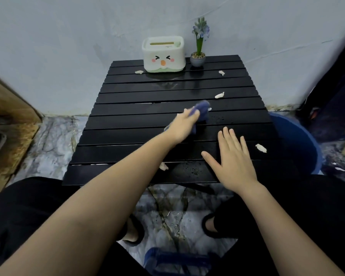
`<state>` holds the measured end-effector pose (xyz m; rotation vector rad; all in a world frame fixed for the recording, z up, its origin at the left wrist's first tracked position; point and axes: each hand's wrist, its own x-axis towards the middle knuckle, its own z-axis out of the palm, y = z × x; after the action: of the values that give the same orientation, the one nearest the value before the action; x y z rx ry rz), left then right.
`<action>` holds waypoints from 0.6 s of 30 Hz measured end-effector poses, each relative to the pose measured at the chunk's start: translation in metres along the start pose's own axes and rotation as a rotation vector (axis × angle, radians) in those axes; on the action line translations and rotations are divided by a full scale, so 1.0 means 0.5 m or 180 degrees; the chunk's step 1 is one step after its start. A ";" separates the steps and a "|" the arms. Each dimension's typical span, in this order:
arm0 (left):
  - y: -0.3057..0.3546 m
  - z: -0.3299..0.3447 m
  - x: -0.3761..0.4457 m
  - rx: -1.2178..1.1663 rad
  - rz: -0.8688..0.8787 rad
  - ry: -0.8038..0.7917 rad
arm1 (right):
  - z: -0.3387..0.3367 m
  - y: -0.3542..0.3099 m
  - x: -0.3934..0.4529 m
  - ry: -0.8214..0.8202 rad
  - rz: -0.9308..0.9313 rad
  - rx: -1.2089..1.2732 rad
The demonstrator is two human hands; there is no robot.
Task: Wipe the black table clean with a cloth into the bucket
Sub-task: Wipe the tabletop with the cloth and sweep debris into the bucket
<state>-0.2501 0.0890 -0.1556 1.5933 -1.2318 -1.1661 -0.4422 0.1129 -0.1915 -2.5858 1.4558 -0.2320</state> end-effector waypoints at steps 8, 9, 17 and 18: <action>0.023 -0.212 -0.120 -0.1879 -0.0175 0.1377 | -0.020 0.009 -0.016 0.0129 -0.0089 0.0473; 0.020 -0.239 -0.145 -0.1696 -0.0071 0.1478 | -0.026 0.013 -0.021 0.0199 -0.0106 0.0463; -0.089 -0.252 -0.354 0.0332 -0.0088 0.0067 | -0.080 0.114 -0.076 0.0616 0.0401 0.0232; -0.103 -0.241 -0.372 0.0575 -0.0117 -0.0150 | -0.082 0.129 -0.084 0.0531 0.0557 0.0210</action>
<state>-0.1406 0.2876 -0.1365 1.7358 -1.3765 -1.1479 -0.5263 0.1130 -0.1679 -2.4193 1.6889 -0.4734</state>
